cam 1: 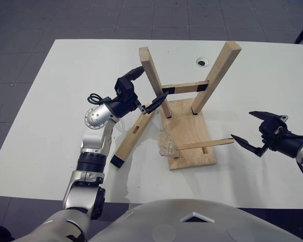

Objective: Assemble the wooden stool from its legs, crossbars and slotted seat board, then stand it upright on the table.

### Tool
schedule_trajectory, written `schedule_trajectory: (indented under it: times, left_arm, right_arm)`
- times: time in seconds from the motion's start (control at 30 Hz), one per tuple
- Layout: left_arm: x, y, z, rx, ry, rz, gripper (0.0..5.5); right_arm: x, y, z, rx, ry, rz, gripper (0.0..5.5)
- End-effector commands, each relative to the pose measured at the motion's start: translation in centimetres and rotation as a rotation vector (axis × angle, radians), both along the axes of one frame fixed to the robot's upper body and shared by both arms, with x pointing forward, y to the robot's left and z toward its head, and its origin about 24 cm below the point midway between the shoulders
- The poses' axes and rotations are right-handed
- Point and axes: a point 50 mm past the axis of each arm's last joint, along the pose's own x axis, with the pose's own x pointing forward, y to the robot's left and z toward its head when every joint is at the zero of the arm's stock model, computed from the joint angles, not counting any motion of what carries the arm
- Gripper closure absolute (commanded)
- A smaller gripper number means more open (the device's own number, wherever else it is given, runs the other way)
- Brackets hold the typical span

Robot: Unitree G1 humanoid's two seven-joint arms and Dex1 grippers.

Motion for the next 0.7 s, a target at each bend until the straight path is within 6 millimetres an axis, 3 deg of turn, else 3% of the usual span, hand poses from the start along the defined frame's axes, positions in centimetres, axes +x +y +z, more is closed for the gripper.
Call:
schedule_trajectory:
  times: [0.03,0.27,0.43,0.7]
  left_arm:
    - [1.4,0.0,0.1,0.018,-0.012,0.031,0.02]
    - [1.6,0.2,0.0,0.007,-0.018,0.043,0.02]
    - [1.1,0.4,1.1,-0.036,-0.048,0.035,0.02]
    - [-2.3,1.6,7.7,-0.210,-0.205,0.052,0.02]
  right_arm:
    - [0.1,0.6,0.4,0.006,-0.026,0.019,0.77]
    - [0.0,0.9,0.5,0.011,-0.032,0.022,0.77]
    - [0.0,0.9,0.5,0.015,-0.035,0.015,0.77]
    - [-0.3,0.6,0.6,0.014,-0.032,0.002,0.77]
